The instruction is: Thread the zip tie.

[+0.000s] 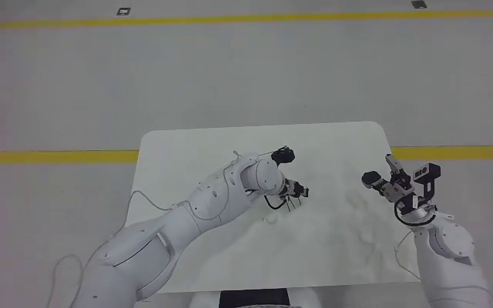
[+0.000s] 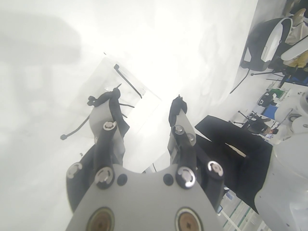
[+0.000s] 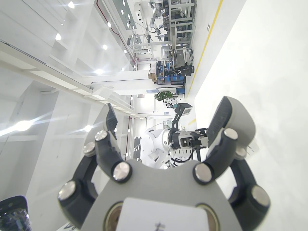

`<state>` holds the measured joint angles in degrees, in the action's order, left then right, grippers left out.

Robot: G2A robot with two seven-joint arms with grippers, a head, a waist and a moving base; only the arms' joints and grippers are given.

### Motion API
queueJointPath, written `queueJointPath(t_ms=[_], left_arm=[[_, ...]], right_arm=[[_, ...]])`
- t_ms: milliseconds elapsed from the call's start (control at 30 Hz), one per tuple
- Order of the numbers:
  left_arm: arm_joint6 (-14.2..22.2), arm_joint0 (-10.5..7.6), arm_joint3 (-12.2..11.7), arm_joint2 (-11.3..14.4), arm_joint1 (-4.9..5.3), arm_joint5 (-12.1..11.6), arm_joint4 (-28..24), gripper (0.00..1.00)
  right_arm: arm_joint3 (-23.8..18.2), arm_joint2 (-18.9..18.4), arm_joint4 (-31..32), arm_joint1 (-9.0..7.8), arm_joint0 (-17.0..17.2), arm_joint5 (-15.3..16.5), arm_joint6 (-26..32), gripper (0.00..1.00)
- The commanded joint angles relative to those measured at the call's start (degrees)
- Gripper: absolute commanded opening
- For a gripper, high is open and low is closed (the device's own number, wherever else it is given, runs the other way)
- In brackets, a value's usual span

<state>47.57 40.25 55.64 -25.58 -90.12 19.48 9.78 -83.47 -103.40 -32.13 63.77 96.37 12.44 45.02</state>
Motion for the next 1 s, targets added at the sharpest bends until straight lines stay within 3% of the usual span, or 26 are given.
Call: queueJointPath(t_ms=[0,233,533,767,967], left_arm=[[0.84,0.12,-0.88,-0.67,-0.31,0.00,1.29,0.40],[4.22,0.98,-2.05,-3.89,-1.71,0.00,6.56,0.38],[9.82,4.71,2.35,-11.18,-2.80,0.00,16.92,0.38],[17.98,10.65,7.36,-19.76,-4.36,0.00,31.10,0.38],[24.87,17.31,13.35,-27.61,-7.24,0.00,44.20,0.38]], right_arm=[[0.00,0.00,-0.01,0.00,0.00,0.00,0.01,1.00],[0.00,0.00,-0.01,0.00,0.00,0.00,0.01,1.00],[0.00,0.00,-0.01,0.00,0.00,0.00,0.01,1.00],[0.00,0.00,-0.01,0.00,0.00,0.00,0.01,1.00],[0.00,0.00,-0.01,0.00,0.00,0.00,0.01,1.00]])
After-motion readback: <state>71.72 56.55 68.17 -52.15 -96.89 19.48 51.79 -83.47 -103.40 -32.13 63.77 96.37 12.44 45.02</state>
